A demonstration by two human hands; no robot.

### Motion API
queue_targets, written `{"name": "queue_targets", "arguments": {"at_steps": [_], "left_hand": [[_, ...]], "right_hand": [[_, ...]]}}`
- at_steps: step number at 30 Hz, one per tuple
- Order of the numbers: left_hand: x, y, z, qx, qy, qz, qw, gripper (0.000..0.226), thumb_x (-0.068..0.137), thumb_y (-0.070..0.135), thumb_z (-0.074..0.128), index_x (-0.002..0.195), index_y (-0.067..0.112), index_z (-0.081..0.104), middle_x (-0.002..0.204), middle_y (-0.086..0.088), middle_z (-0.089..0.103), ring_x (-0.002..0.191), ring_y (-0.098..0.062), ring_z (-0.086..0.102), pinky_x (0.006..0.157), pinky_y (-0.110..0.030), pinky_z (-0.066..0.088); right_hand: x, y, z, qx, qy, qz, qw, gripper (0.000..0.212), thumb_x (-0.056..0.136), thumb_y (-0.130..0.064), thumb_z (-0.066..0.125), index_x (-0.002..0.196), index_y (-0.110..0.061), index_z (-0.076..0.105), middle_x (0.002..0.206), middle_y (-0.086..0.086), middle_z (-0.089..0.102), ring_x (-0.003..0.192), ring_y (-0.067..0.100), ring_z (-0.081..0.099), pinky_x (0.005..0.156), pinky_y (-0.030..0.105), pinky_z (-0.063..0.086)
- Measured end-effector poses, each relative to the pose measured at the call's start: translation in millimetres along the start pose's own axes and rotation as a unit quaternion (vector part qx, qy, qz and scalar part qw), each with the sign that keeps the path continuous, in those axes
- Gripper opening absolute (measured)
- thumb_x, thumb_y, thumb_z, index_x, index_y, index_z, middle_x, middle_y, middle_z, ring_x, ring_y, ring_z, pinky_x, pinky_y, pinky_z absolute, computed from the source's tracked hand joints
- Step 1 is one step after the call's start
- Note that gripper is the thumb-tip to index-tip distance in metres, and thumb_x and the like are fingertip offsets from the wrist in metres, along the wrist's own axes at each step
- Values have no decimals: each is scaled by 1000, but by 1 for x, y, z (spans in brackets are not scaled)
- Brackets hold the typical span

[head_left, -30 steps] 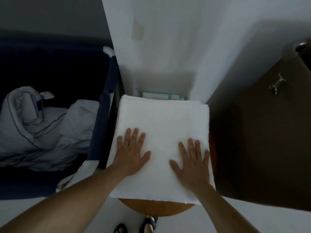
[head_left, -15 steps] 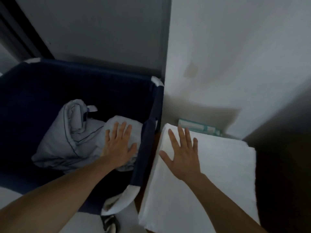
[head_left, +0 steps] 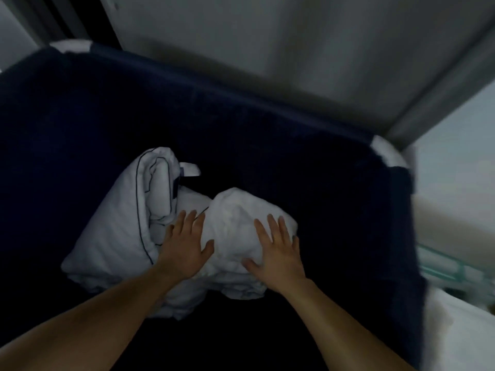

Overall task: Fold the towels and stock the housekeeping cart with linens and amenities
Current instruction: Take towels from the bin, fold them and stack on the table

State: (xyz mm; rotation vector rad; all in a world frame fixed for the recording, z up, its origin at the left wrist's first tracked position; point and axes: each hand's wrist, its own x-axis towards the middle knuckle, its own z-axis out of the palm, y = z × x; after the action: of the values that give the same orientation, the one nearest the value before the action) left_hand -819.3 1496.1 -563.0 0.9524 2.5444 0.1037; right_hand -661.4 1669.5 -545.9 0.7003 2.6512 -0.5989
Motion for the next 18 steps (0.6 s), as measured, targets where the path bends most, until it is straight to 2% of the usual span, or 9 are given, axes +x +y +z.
{"name": "queue_targets", "arguments": {"at_steps": [6,12,16,18], "left_hand": [[69,-57,64,-17,-37,30,999,99,77,71,-1,157,15,10,164,-7,11,151,-26,3,120,-45,10],[128,-66,123,-55,-64,55,995,94,80,69,1,157,16,5,165,-6,7,151,-23,-1,120,-43,8],[151,-71,147,-79,-60,73,992,79,95,60,26,157,15,7,164,-6,8,151,-22,0,120,-42,7],[156,-75,154,-81,-57,87,991,75,99,53,36,157,15,7,164,-7,9,151,-22,-1,120,-41,7]], "right_hand": [[103,7,85,36,-94,66,993,108,84,-68,57,153,-35,-20,162,0,-25,149,24,-23,118,61,0],[187,36,139,32,-105,140,984,125,77,-68,67,151,-32,-26,162,4,-27,149,29,-22,116,65,6],[225,57,166,2,-122,179,976,146,65,-67,78,143,-32,-40,159,9,-33,147,31,-26,112,72,7],[234,64,179,5,-111,199,974,149,62,-68,80,142,-31,-41,162,10,-17,150,31,-9,112,70,8]]}}
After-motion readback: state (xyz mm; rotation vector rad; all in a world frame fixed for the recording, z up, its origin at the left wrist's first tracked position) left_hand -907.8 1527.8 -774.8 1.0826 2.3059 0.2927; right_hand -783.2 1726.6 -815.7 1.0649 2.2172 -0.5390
